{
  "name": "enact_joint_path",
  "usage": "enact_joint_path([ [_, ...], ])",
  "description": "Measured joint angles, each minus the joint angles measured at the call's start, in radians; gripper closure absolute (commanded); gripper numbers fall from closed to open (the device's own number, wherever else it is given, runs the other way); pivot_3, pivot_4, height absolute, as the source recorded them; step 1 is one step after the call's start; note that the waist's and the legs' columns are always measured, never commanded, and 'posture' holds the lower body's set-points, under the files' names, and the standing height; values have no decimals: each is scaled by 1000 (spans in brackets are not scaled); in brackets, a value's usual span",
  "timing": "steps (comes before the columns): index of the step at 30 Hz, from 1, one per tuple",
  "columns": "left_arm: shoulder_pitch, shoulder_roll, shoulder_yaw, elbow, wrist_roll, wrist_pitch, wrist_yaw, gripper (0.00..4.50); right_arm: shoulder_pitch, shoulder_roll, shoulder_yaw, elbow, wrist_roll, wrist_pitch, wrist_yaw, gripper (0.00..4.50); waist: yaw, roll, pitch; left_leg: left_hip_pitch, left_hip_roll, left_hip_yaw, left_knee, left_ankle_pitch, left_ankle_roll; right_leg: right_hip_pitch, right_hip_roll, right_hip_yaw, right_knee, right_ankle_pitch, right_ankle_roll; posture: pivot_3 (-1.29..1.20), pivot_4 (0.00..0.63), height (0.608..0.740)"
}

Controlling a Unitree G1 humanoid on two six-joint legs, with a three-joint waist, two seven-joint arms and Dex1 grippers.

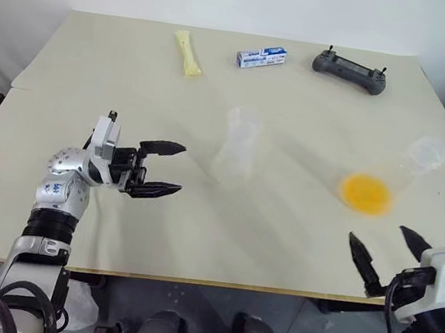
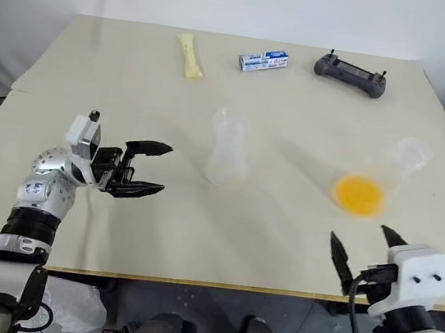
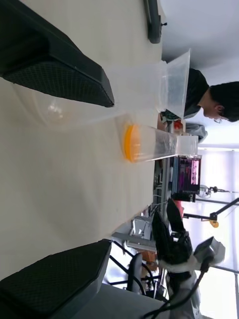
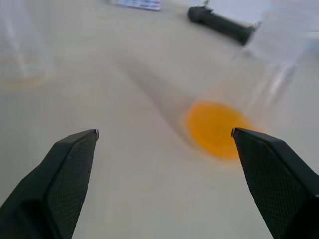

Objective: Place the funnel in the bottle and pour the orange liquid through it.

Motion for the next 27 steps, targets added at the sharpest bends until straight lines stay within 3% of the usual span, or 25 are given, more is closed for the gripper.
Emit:
enact_joint_path([
  [7,36,40,46,-40,-3,46,0,0,-116,-105,-67,106,92,9,-28,31,2,0,0,0,0,0,1,0,0,0,0,1,-1,0,0,0,150,740],
  [17,36,57,93,-31,-4,49,0,0,-314,-268,-57,376,140,7,-31,31,3,0,0,0,0,0,0,0,0,0,0,0,-1,0,0,0,150,740],
  [27,70,67,115,-46,-4,49,0,0,-438,-305,-13,550,154,-34,-3,31,0,0,0,-1,0,0,0,0,0,0,0,0,-1,0,0,0,150,740],
])
